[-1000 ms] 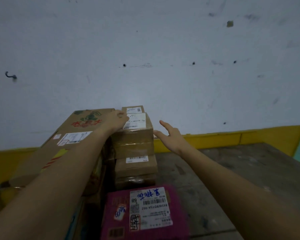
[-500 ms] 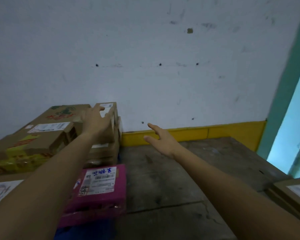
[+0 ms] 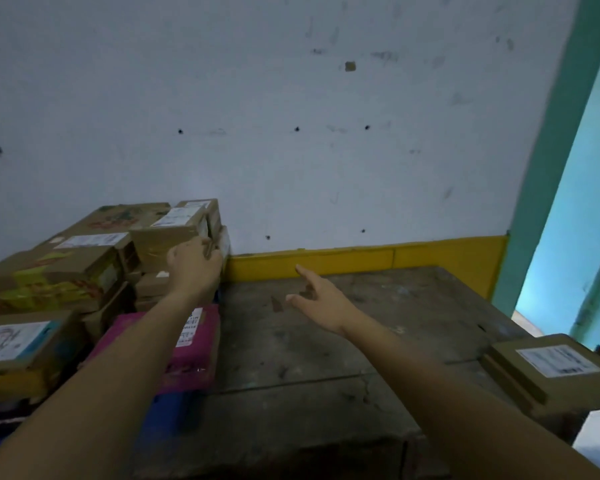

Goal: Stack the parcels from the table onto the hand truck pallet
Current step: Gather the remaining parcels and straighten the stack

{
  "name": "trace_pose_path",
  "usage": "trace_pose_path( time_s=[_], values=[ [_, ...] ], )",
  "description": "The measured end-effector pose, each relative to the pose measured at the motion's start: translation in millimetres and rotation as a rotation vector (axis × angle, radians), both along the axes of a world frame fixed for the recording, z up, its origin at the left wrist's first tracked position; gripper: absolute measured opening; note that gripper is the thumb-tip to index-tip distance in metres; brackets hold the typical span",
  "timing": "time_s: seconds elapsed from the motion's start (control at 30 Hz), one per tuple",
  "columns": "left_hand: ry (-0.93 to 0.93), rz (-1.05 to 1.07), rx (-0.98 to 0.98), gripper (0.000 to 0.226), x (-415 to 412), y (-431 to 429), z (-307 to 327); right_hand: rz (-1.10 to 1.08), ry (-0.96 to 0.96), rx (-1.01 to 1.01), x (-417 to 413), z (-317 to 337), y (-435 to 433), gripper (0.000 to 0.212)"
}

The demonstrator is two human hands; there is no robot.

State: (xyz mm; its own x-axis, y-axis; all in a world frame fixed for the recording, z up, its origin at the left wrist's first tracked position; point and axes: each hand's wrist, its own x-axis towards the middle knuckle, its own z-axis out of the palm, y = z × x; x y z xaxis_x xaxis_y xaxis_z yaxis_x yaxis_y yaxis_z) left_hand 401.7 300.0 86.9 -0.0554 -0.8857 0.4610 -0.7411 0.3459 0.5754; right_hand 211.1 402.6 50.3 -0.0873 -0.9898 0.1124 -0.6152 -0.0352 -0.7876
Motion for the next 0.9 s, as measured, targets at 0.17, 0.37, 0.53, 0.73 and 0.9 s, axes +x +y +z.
trace_pose_path(
  time_s=[0.17,0.37,0.53,0.73,0.9],
  values=[
    [0.03,-0.091,0.065,0.04,-13,12,8,-0.047,0.026,0.005,-1,11,16,0.067],
    [0.045,-0.169,0.175,0.041,-15,20,-6,-0.057,0.076,0.033,0,2,30,0.065],
    [0.041,-0.321,0.299,0.049,-31,37,-28,-0.071,0.163,0.132,-12,-20,54,0.063],
    [0.015,-0.446,0.42,0.054,-88,61,-41,-0.194,0.205,0.185,-59,-35,90,0.063],
    [-0.029,-0.52,0.438,0.053,-163,82,-49,-0.322,0.144,0.189,-122,-43,120,0.063]
  ],
)
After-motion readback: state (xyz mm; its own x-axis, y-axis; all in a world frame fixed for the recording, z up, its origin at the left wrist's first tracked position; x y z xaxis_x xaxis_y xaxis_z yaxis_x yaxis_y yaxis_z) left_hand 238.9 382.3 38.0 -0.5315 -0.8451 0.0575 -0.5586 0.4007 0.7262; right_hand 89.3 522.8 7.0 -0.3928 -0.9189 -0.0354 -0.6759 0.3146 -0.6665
